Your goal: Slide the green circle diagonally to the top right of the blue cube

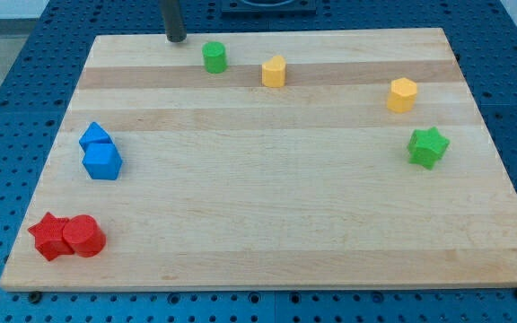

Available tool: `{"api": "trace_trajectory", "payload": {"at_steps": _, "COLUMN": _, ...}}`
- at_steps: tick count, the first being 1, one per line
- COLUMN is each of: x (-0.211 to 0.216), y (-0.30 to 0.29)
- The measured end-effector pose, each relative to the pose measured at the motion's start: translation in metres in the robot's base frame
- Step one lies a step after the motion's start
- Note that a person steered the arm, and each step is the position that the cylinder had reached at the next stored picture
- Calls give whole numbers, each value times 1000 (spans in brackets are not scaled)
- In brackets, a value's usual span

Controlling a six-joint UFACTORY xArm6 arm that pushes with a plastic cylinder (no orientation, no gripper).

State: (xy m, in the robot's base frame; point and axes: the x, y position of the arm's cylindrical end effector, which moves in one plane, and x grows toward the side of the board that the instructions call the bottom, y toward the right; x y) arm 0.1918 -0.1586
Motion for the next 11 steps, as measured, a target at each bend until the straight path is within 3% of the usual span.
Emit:
{"api": "trace_trajectory", "payload": {"at_steps": 3, "x": 14, "y": 57}}
{"api": "trace_trajectory", "payload": {"at_steps": 5, "x": 18, "y": 60}}
{"api": "trace_trajectory", "payload": {"at_steps": 10, "x": 216, "y": 60}}
{"api": "trace_trajectory", "payload": {"at_steps": 11, "x": 206, "y": 57}}
